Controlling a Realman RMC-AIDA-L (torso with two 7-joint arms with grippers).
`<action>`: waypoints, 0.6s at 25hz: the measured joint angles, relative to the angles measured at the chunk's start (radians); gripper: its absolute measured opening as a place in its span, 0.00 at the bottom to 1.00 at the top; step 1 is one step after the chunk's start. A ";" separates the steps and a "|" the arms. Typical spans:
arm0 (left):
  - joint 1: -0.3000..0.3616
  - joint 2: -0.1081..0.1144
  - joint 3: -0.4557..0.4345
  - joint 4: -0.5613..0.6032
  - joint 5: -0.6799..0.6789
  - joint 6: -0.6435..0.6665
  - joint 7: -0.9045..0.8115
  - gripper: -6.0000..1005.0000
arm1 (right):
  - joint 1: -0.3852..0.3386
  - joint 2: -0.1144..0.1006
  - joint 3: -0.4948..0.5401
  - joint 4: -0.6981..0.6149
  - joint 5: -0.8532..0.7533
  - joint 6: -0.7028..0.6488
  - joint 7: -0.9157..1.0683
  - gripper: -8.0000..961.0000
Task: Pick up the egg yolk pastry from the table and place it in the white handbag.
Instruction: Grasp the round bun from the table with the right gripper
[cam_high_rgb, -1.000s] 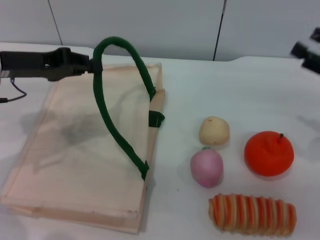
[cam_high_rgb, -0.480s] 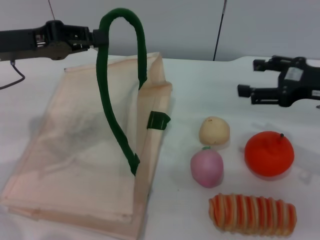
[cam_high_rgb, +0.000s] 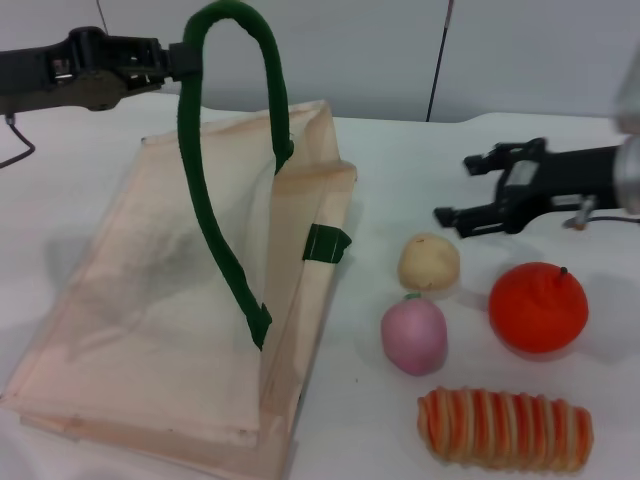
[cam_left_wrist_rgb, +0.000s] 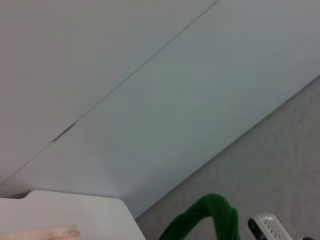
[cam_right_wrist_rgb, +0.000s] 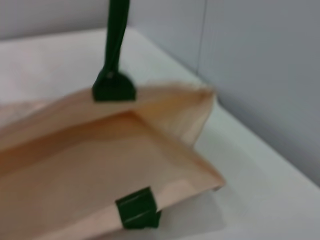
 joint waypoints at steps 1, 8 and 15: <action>0.002 0.001 0.000 0.000 -0.004 -0.002 -0.003 0.13 | 0.004 0.000 -0.029 0.000 -0.003 -0.017 0.012 0.85; 0.017 0.005 0.000 0.000 -0.006 -0.042 -0.012 0.13 | 0.011 -0.002 -0.146 -0.002 -0.033 -0.033 0.067 0.84; 0.021 0.005 0.000 0.000 -0.005 -0.050 -0.014 0.13 | 0.014 -0.002 -0.185 0.023 -0.035 -0.087 0.080 0.84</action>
